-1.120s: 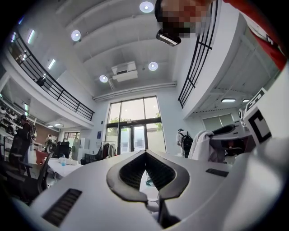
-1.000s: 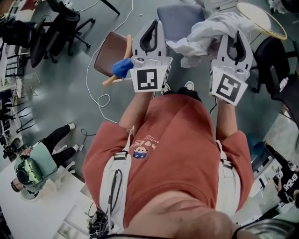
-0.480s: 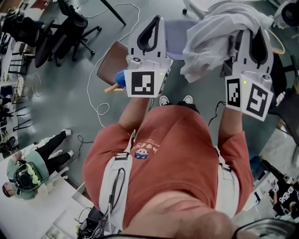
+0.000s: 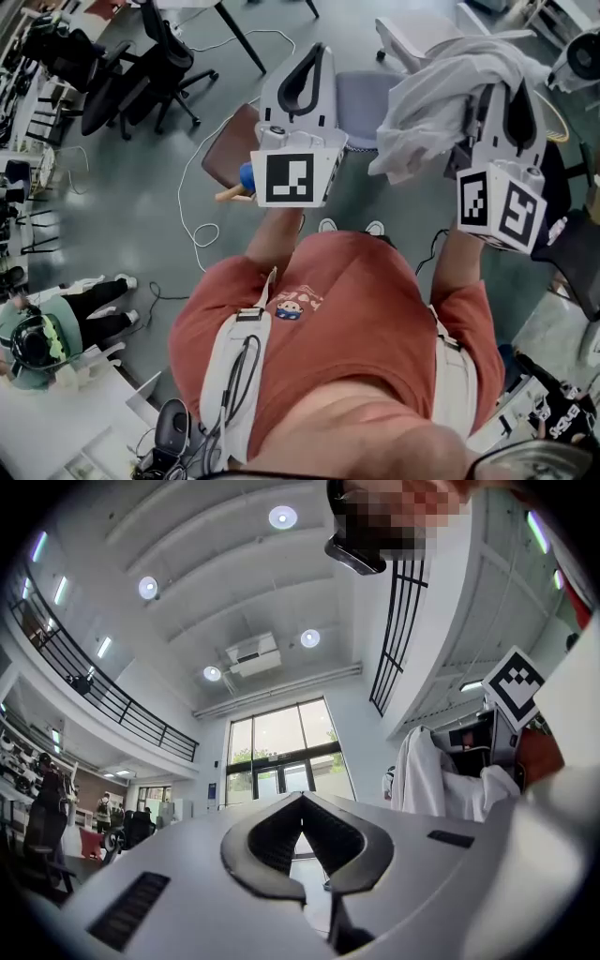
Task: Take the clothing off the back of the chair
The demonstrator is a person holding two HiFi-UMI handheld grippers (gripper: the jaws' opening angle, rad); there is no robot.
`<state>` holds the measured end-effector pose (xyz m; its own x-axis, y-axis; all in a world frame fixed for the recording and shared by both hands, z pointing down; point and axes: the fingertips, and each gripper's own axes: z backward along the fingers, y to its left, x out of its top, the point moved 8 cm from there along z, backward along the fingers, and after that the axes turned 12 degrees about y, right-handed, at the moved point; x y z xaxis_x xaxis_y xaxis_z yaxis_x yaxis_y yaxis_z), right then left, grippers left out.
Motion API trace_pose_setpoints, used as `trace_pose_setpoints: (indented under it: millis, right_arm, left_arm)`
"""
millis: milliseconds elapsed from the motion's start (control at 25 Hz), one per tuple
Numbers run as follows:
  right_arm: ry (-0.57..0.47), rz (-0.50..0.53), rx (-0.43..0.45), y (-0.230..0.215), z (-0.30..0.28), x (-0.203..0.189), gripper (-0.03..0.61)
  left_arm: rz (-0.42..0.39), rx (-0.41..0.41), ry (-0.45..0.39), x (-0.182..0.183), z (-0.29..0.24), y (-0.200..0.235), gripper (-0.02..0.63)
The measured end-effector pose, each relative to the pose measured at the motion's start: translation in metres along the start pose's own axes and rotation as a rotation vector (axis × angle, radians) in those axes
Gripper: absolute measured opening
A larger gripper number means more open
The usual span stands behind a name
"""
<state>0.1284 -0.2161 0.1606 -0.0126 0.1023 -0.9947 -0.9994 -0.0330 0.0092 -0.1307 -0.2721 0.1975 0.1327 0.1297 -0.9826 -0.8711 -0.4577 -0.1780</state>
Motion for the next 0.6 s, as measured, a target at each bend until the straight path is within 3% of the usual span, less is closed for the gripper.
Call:
trace_pose_setpoints:
  millis: [600]
  right_arm:
    - [0.042, -0.009, 0.007, -0.0025, -0.0033, -0.0068, 0.08]
  left_arm:
    - [0.008, -0.01, -0.005, 0.0011, -0.0011, -0.0022, 0.014]
